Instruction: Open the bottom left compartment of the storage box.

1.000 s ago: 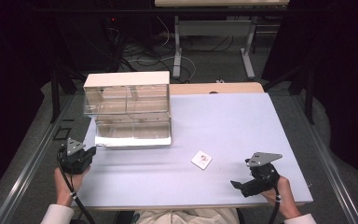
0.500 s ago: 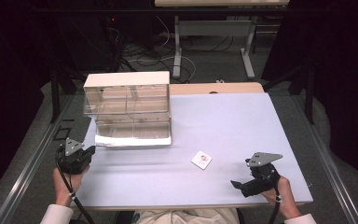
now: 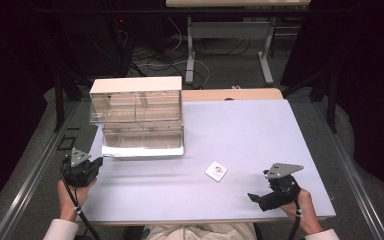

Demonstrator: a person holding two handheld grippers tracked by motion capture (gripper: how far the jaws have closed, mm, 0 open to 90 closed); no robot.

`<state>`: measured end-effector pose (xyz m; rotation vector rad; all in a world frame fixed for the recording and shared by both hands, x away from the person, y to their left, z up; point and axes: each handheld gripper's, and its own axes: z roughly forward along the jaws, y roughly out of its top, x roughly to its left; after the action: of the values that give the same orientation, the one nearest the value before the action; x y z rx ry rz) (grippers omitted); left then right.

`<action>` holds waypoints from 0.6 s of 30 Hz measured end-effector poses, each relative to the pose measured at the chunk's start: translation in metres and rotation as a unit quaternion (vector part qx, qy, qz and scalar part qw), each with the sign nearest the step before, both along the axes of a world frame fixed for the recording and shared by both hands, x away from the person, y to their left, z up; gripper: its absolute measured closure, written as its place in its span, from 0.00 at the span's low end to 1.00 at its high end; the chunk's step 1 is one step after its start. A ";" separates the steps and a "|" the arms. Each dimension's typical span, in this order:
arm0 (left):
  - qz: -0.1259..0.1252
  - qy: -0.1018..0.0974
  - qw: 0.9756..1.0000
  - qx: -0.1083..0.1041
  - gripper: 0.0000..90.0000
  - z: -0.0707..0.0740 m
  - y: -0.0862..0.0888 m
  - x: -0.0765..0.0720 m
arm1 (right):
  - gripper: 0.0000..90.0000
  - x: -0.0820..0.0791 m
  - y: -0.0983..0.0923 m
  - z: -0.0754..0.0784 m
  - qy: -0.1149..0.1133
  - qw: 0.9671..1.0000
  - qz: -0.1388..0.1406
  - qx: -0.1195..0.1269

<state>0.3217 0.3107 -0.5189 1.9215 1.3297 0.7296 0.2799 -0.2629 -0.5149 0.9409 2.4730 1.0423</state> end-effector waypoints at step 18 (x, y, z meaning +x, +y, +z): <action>0.002 -0.003 1.000 -0.008 1.00 0.000 0.001 0.000 | 0.04 0.001 0.000 0.000 -0.003 1.000 0.002 -0.001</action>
<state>0.3216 0.3120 -0.5186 1.9029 1.3327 0.7234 0.2808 -0.2630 -0.5148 0.9301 2.4715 1.0412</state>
